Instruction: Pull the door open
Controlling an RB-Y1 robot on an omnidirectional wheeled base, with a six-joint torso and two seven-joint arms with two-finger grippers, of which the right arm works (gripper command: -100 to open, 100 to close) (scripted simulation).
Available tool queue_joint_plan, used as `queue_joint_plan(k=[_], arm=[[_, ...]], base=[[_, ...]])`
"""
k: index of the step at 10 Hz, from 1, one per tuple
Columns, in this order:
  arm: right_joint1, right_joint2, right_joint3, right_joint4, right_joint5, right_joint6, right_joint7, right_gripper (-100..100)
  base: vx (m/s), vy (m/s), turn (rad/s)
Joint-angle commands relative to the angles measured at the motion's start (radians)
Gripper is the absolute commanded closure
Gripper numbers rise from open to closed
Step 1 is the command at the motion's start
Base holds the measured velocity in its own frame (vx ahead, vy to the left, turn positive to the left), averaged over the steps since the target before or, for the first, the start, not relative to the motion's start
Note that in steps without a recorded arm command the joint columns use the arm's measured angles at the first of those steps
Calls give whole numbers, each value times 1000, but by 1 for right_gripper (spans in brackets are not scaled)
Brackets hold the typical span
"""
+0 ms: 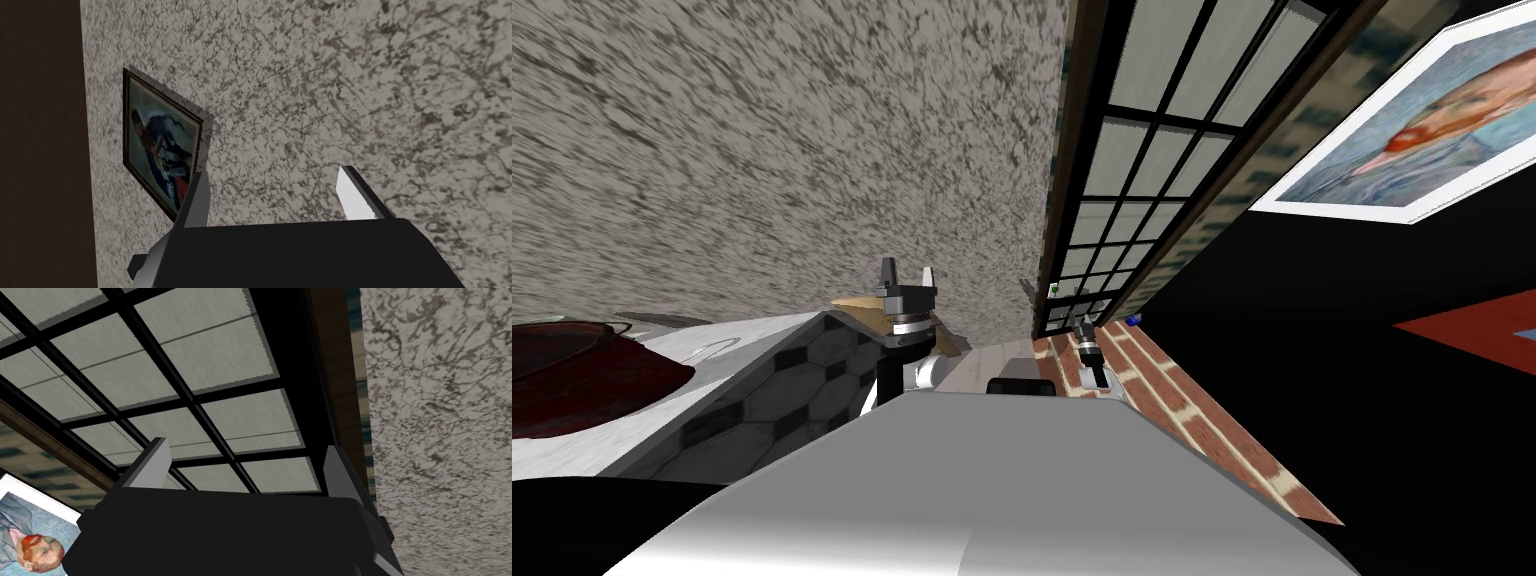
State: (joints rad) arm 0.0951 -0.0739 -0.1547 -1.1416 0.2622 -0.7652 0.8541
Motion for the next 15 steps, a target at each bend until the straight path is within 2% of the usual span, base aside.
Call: queue_joint_plan(k=[1, 7, 15], arm=[[-20, 2, -7, 50, 16, -11, 46, -100], [-85, 16, -29, 217, 70, -44, 196, -100], [-152, 39, -51, 384, 126, -78, 349, -100]], base=[[67, -53, 57], [87, -54, 62], [66, -51, 50]])
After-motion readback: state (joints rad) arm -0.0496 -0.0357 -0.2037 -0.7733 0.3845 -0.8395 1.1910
